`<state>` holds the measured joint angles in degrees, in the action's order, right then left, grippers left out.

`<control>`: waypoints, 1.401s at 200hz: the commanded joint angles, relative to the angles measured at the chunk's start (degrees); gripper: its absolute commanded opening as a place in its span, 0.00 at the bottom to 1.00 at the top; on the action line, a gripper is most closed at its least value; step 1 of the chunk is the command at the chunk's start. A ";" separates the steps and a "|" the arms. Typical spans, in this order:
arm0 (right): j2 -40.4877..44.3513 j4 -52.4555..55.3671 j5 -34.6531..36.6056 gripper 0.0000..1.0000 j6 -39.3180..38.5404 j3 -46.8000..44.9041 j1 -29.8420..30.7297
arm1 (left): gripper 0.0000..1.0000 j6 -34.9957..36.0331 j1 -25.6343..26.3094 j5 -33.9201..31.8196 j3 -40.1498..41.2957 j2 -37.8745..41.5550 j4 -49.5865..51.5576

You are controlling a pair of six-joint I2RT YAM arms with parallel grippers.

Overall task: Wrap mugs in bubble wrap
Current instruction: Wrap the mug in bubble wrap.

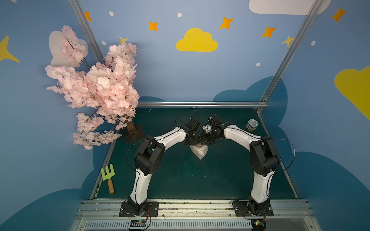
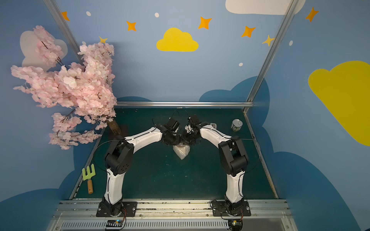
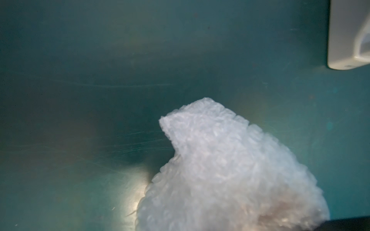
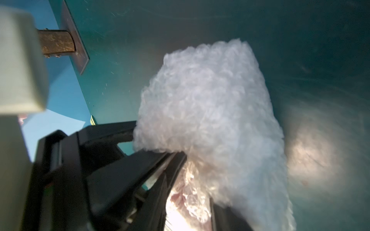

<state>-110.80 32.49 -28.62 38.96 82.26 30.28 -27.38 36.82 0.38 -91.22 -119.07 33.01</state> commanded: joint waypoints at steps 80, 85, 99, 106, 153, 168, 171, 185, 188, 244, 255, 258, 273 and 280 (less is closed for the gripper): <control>7.38 8.25 -0.52 0.53 2.12 -4.06 -4.05 | 0.05 1.10 3.16 1.51 -0.77 -3.85 5.27; 7.72 8.37 -0.83 0.53 2.00 -4.14 -4.30 | 0.05 1.17 3.17 1.42 -1.02 -3.91 5.54; 8.57 8.73 -1.70 0.55 1.85 -4.50 -5.32 | 0.05 1.46 3.28 1.39 -1.46 -4.22 6.06; 9.05 8.48 -2.23 0.56 2.06 -4.94 -5.72 | 0.05 1.55 3.35 1.13 -1.75 -4.27 6.39; 10.52 5.67 -6.60 0.56 3.41 -7.21 -6.82 | 0.12 1.68 3.44 0.68 -3.79 -4.65 8.38; 10.72 4.31 -7.14 0.48 3.99 -8.23 -6.82 | 0.16 1.52 3.44 0.67 -3.68 -3.88 8.13; 10.63 4.15 -7.21 0.46 4.02 -8.40 -6.86 | 0.17 1.46 3.48 0.68 -3.62 -3.70 8.05; 10.18 3.32 -7.84 0.44 4.10 -8.78 -6.82 | 0.23 1.50 3.46 0.68 -3.57 -2.80 7.68; 10.09 3.22 -7.92 0.44 4.11 -8.78 -6.77 | 0.24 1.47 3.44 0.67 -3.61 -2.60 7.57; 8.09 2.14 -7.70 0.33 3.87 -8.51 -6.55 | 0.45 1.54 3.39 0.78 -4.21 0.75 5.92; 7.81 2.02 -7.18 0.32 3.75 -8.65 -6.55 | 0.47 1.55 3.44 0.68 -4.38 1.10 6.14; 7.73 1.85 -7.11 0.32 3.75 -8.77 -6.56 | 0.48 1.46 3.44 0.57 -4.41 1.25 6.19; 7.45 1.64 -6.65 0.30 3.76 -8.95 -6.55 | 0.51 1.19 3.35 -0.17 -4.15 2.23 6.36; 7.44 1.40 -6.51 0.29 3.85 -9.17 -6.55 | 0.52 0.98 3.29 -0.57 -3.90 2.77 6.45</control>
<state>-102.37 34.57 -35.64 43.00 74.22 23.62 -26.11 40.03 0.40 -95.26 -119.81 37.60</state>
